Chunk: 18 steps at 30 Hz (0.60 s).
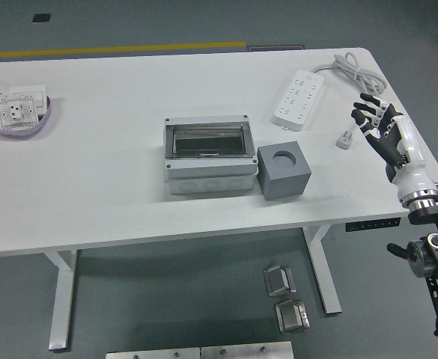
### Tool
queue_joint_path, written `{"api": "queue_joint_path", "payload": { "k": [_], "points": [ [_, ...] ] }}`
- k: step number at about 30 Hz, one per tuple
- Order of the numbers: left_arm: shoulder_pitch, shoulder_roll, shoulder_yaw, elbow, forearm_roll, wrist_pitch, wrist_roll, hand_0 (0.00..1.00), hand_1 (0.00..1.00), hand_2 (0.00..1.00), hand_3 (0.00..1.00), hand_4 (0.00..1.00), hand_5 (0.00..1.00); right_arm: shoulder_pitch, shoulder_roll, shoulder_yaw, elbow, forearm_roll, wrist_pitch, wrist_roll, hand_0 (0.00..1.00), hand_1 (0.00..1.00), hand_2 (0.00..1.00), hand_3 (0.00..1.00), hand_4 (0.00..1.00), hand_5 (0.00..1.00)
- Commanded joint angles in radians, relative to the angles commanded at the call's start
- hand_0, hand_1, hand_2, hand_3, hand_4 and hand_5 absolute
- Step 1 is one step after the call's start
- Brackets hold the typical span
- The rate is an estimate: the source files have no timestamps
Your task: Pick up the cylinder from the cube,place it in the box,flap close box
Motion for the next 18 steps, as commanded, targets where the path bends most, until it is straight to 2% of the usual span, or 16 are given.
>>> {"api": "queue_joint_path", "payload": {
  "k": [18],
  "points": [
    [0.002,-0.001,0.005,0.0,-0.007,0.0,-0.002,0.692,0.676,0.686,0.807,0.768,0.438,0.01,-0.005,0.004,-0.017,0.027,0.012,0.004,0.794,0.743,0.78,0.803,0.938,0.548]
  ]
}}
